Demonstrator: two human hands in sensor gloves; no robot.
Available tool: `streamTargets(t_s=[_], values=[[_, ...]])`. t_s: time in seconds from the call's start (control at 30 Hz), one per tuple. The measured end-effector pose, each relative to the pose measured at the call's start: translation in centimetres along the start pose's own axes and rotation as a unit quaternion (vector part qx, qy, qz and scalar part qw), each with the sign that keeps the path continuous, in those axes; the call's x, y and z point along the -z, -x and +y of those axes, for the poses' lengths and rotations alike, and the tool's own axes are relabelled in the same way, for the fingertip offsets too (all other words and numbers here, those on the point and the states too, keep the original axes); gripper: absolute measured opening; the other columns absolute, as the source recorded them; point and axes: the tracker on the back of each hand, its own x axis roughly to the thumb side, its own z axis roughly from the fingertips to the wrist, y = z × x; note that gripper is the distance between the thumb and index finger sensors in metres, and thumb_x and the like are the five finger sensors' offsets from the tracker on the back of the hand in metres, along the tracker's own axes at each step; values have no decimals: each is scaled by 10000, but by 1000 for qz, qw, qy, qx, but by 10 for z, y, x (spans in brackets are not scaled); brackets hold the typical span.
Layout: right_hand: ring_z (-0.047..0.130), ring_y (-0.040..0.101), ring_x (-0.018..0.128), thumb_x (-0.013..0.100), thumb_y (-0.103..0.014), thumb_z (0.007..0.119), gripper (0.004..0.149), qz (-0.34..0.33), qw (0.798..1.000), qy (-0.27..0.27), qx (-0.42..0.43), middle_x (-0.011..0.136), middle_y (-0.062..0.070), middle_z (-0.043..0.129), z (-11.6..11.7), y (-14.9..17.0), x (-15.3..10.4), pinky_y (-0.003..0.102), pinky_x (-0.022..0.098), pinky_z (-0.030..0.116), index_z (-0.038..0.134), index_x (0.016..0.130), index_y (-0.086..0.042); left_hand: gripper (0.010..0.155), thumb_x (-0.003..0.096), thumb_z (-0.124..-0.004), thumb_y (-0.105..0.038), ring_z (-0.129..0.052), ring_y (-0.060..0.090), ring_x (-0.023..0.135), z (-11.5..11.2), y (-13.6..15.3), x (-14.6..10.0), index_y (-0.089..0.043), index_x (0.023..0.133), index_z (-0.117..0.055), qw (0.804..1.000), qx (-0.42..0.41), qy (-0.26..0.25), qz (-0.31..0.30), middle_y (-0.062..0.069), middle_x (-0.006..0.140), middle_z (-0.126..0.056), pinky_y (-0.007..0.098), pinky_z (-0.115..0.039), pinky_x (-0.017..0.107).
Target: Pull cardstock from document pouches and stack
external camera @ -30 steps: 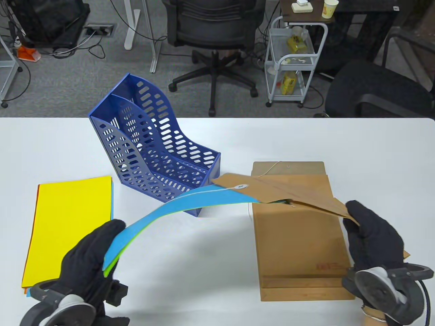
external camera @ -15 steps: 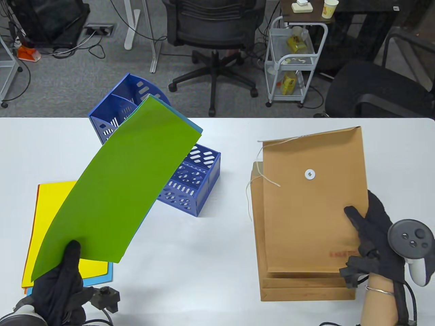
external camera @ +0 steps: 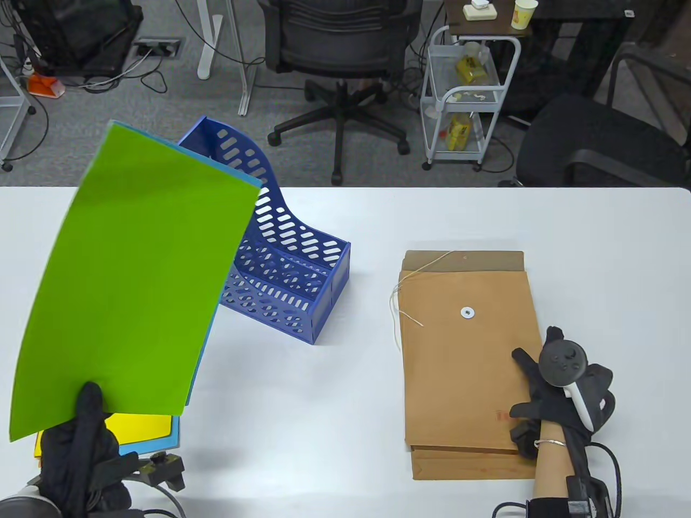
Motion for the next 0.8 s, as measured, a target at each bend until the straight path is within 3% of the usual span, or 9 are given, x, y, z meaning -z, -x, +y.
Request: streamTargets(t_s=[0.1, 0.27, 0.57, 0.8], values=[[689, 533, 962, 715, -484, 600, 786, -13, 999, 21, -22, 1166, 342, 488, -5, -4, -4, 613, 645, 664, 298, 1230, 27, 401, 701, -655, -307, -975, 161, 663, 5, 14, 1, -75, 1027, -666, 999, -9, -32, 42, 110, 861, -907, 376, -866, 508], [671, 540, 978, 721, -486, 573, 757, -52, 995, 89, -9, 1170, 331, 488, -23, -10, -16, 631, 658, 646, 313, 1227, 14, 407, 706, -645, -288, -975, 166, 652, 13, 42, 4, -38, 1027, -653, 992, -4, -59, 116, 130, 851, -902, 379, -866, 497], [457, 522, 1117, 718, -513, 528, 706, -188, 978, 81, 33, 1241, 203, 448, -39, -23, -47, 699, 729, 499, 287, 1243, -108, 415, 701, -651, -265, -984, 179, 625, 5, 104, 7, 3, 1018, -659, 960, 50, -53, 271, 157, 829, -907, 390, -868, 475], [412, 501, 1143, 713, -528, 518, 713, -301, 949, 87, 30, 1253, 194, 433, -49, -46, -90, 696, 755, 434, 274, 1248, -124, 420, 692, -662, -253, -986, 200, 616, -6, 140, 4, 19, 1012, -675, 924, 77, -26, 373, 179, 818, -915, 411, -862, 467]])
